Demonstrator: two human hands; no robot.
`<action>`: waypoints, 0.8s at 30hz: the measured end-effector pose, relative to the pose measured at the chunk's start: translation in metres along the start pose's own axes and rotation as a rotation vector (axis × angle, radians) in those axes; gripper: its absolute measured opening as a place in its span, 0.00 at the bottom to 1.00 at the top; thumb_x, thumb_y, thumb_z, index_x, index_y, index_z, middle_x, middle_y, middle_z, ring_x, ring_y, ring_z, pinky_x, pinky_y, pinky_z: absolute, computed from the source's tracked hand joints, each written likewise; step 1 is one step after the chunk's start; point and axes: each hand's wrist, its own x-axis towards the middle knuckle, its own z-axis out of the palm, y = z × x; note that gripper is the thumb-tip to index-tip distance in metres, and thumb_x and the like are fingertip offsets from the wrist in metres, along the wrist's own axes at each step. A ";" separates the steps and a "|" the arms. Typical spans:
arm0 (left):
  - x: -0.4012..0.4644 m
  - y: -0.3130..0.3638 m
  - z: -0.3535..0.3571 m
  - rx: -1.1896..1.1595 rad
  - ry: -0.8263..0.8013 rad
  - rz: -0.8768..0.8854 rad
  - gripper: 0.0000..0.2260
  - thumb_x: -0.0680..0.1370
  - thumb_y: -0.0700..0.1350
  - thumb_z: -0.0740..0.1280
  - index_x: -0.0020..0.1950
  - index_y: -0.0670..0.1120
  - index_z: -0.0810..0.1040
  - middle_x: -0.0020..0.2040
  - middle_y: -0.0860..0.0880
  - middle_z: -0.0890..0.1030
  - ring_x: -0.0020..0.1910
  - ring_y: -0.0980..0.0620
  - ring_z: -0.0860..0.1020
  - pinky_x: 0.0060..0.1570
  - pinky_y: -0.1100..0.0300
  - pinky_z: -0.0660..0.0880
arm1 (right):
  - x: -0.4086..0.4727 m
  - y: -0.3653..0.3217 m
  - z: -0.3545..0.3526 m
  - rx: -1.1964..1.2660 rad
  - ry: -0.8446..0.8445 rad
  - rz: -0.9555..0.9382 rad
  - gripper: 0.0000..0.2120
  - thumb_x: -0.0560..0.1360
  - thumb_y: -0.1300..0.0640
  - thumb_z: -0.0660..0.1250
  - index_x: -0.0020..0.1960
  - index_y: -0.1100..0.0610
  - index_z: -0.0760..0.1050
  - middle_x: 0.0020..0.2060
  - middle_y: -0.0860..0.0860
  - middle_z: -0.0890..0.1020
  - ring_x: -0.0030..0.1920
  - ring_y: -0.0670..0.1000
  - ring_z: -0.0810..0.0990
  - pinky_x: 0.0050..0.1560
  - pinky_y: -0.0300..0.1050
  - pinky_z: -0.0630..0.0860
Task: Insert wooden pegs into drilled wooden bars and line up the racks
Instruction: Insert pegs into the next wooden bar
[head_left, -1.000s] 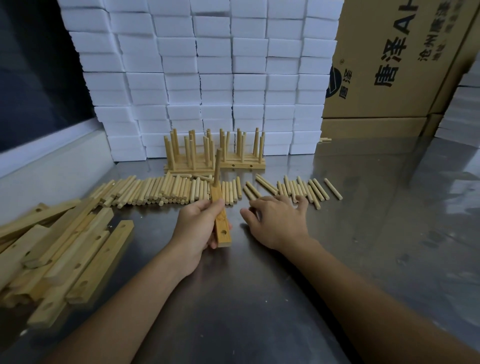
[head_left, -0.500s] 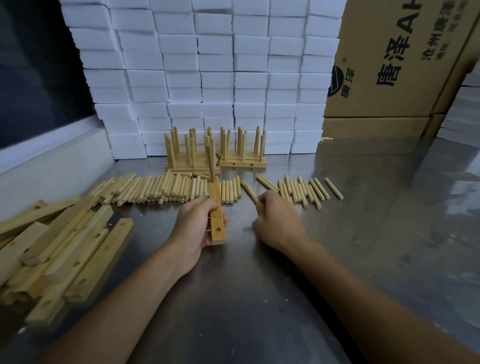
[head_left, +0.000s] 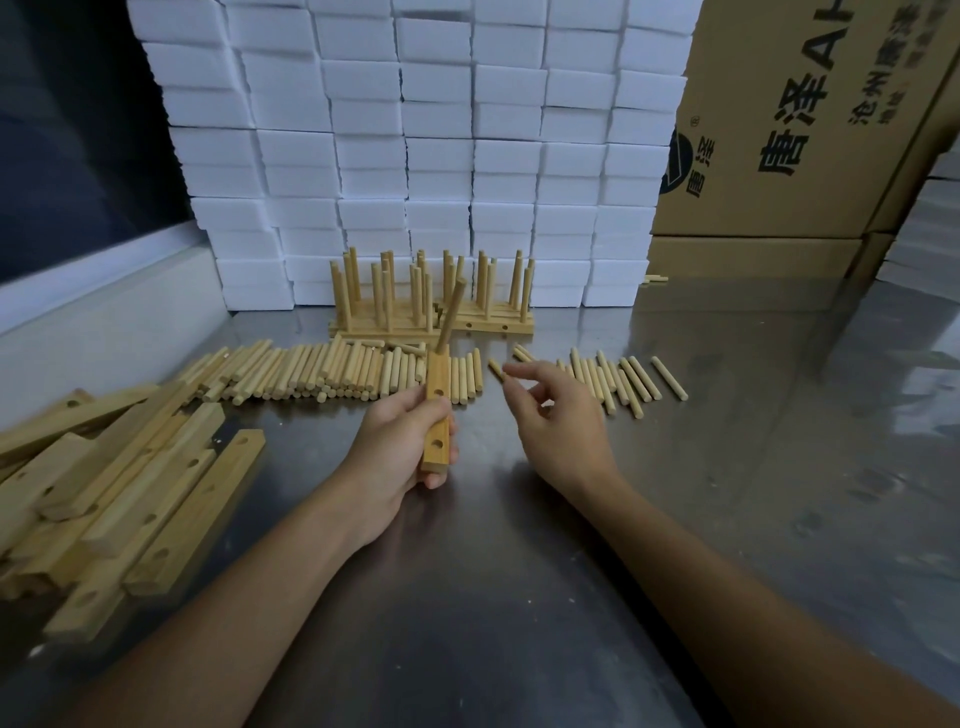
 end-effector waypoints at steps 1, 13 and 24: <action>0.000 -0.001 0.000 0.004 0.000 0.007 0.06 0.82 0.39 0.62 0.51 0.43 0.78 0.35 0.46 0.76 0.27 0.52 0.75 0.19 0.62 0.65 | 0.000 -0.001 0.001 -0.001 0.002 -0.009 0.12 0.81 0.53 0.66 0.62 0.50 0.80 0.34 0.45 0.78 0.34 0.42 0.75 0.34 0.37 0.74; -0.001 -0.003 -0.002 0.024 -0.018 -0.001 0.07 0.83 0.42 0.62 0.58 0.44 0.78 0.43 0.45 0.85 0.27 0.48 0.79 0.18 0.62 0.66 | -0.001 -0.008 0.003 0.045 0.004 -0.104 0.11 0.80 0.55 0.67 0.61 0.53 0.81 0.41 0.43 0.80 0.40 0.38 0.77 0.39 0.31 0.73; 0.001 -0.006 -0.004 0.027 0.003 -0.001 0.07 0.82 0.42 0.64 0.56 0.41 0.78 0.42 0.44 0.85 0.27 0.48 0.79 0.17 0.62 0.65 | -0.004 -0.018 0.003 0.355 -0.100 0.052 0.13 0.77 0.62 0.69 0.61 0.54 0.79 0.48 0.48 0.83 0.44 0.44 0.81 0.46 0.41 0.80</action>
